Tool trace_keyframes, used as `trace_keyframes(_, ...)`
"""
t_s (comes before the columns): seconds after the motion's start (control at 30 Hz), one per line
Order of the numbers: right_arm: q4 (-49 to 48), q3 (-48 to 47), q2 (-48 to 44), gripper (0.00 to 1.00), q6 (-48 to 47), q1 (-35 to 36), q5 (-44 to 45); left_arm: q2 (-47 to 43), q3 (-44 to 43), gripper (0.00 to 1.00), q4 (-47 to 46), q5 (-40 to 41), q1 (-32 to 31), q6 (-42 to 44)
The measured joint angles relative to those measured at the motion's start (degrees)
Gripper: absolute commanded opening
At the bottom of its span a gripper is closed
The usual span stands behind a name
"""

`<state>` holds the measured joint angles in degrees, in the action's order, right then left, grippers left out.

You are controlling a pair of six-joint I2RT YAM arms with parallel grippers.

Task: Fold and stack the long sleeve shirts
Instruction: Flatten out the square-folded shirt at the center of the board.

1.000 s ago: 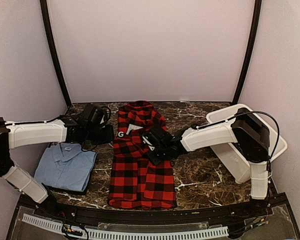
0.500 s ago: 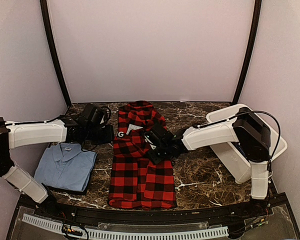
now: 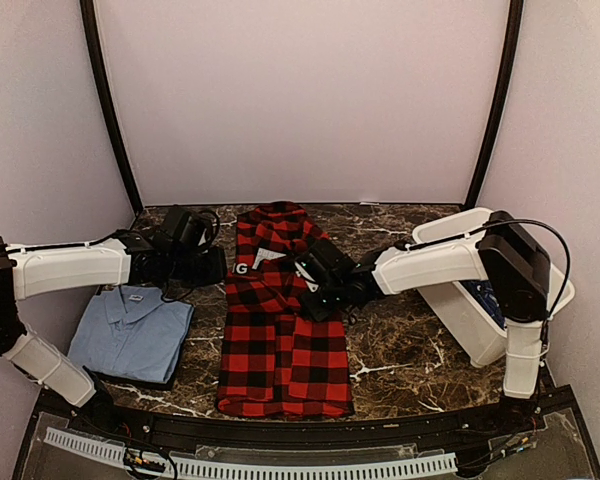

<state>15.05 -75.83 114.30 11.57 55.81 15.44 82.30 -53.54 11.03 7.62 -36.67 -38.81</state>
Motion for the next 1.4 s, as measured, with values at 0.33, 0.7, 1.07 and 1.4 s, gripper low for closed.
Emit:
trace_keyframes(0.33, 0.4, -0.3, 1.1, 0.49, -1.4, 2.2, 0.8, 0.0, 0.0, 0.00, 0.0, 0.0, 0.2, 0.0)
trace_keyframes(0.7, 2.4, -3.7, 3.8, 0.00, -1.0, 1.6, 3.5, -0.4, 0.0, 0.00, 0.2, 0.1, 0.7, 0.1)
trace_keyframes(1.07, 8.0, -8.7, -2.1, 0.00, 1.0, -4.9, 7.4, -1.0, -7.0, 0.00, 3.3, 0.4, 8.5, 4.4)
trace_keyframes(1.4, 12.5, -20.9, -6.2, 0.00, 0.1, -20.2, 10.8, 0.3, -26.7, 0.00, 6.8, 2.6, 24.3, 13.3)
